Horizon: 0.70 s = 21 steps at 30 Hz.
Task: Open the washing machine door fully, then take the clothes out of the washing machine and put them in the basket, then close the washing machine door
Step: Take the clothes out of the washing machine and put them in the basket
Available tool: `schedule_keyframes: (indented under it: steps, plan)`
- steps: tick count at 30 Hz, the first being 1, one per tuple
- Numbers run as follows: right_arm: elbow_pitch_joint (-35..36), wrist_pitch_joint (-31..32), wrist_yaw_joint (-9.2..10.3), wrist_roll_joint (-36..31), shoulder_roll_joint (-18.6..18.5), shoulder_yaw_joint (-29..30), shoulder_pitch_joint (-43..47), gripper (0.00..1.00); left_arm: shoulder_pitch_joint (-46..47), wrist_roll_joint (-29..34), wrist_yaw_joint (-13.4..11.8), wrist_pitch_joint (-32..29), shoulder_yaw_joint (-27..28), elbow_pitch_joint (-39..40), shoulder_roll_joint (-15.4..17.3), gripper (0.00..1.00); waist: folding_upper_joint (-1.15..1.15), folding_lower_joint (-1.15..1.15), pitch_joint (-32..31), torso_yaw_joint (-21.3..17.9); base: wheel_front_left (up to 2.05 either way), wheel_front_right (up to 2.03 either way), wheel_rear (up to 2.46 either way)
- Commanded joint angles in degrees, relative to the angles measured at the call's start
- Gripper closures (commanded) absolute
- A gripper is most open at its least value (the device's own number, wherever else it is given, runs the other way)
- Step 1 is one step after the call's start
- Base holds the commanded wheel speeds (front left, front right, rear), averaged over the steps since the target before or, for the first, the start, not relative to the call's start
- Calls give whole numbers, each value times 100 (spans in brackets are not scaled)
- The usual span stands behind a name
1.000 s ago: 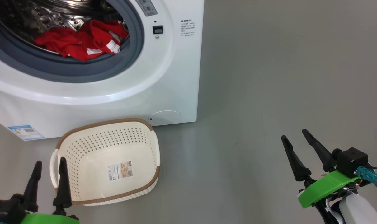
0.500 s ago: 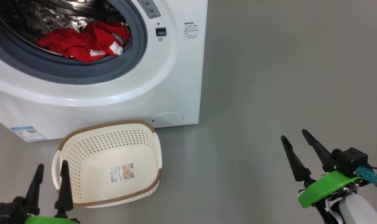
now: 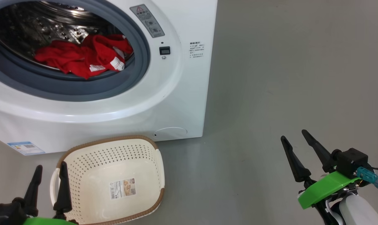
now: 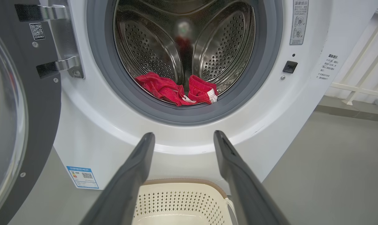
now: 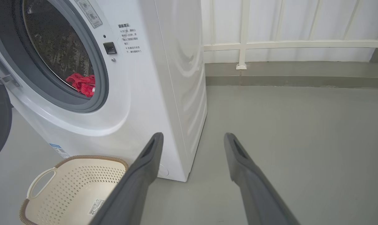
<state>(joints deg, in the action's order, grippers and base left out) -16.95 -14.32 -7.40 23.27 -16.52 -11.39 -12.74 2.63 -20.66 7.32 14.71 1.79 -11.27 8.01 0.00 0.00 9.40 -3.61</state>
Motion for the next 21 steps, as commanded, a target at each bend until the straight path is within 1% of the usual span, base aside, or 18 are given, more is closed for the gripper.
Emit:
schedule_keyframes:
  steps: [1, 12, 17, 21]
  plan:
    - [159, -68, -9, -74, -61, -109, -11, 0, 134, 47, 16, 29, 208, 82, 103, 0, 0, 0, 18, 13, 44, -44, 0]
    - [169, -68, -9, -79, -51, -119, -41, 0, 195, 141, 16, 29, 191, 88, 87, 0, 0, 0, 96, 50, 6, -6, 0]
    - [191, -68, -9, -85, -37, -111, -97, 0, 392, 147, 16, 29, 149, -133, 25, 0, 0, 0, 231, 61, 0, 0, 0]
    - [203, -68, -9, -98, 6, -115, -172, 0, 766, 142, 16, 29, 84, -437, 33, 0, 0, 0, 422, 66, 0, 0, 0]
